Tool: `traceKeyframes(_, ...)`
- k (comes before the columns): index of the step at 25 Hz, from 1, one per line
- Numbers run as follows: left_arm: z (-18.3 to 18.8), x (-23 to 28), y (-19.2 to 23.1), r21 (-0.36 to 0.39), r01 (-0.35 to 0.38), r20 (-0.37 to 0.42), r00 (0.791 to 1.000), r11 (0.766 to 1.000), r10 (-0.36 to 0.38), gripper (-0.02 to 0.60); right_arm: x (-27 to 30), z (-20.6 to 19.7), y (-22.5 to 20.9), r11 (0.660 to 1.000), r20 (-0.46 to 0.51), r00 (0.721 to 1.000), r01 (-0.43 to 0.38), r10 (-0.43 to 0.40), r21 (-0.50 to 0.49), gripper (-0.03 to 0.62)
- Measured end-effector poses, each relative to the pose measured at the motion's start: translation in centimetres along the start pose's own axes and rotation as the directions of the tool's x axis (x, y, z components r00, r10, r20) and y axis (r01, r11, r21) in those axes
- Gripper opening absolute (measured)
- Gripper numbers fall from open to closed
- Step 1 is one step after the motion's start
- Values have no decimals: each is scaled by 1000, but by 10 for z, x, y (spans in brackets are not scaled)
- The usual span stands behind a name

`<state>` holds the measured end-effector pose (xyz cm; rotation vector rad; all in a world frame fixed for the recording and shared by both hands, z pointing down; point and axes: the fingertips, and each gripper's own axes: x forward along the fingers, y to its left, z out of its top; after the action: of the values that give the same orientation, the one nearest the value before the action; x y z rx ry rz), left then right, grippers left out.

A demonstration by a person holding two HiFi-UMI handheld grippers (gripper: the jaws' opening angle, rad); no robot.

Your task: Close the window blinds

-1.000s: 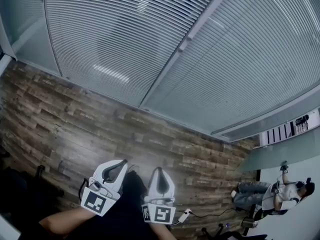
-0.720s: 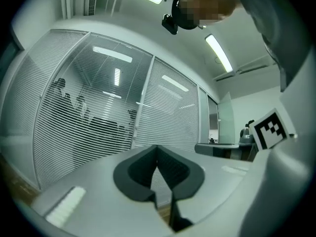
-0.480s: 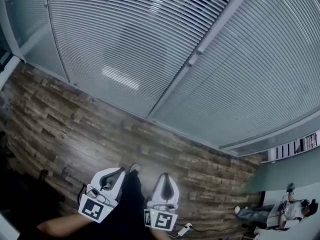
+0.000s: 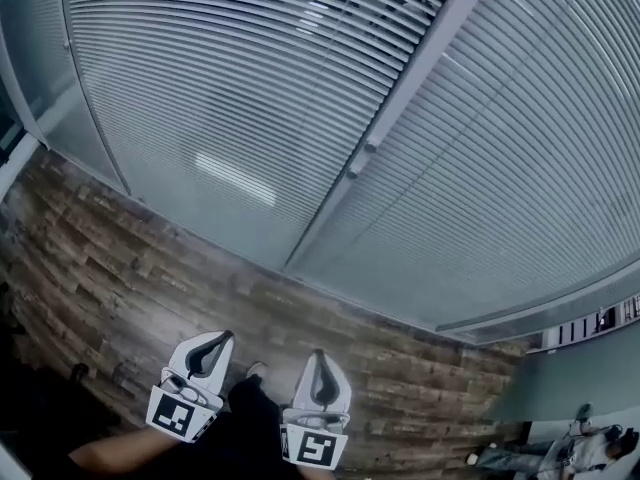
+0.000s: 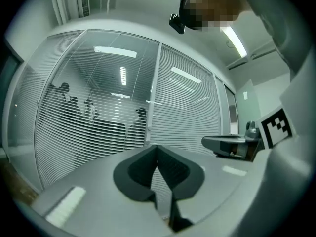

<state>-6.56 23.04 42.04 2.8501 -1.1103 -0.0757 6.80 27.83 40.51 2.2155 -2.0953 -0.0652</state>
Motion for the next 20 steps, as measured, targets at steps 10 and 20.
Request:
traceKeyframes(10, 2, 82, -8, 5, -75, -34, 997, 997, 75, -2, 68, -9, -59, 993, -26, 997, -73, 75, 91, 2)
traceKeyframes(20, -8, 113, -2, 10, -54, -77, 996, 998, 55, -2, 107, -23, -80, 995, -88, 993, -79, 84, 63, 3)
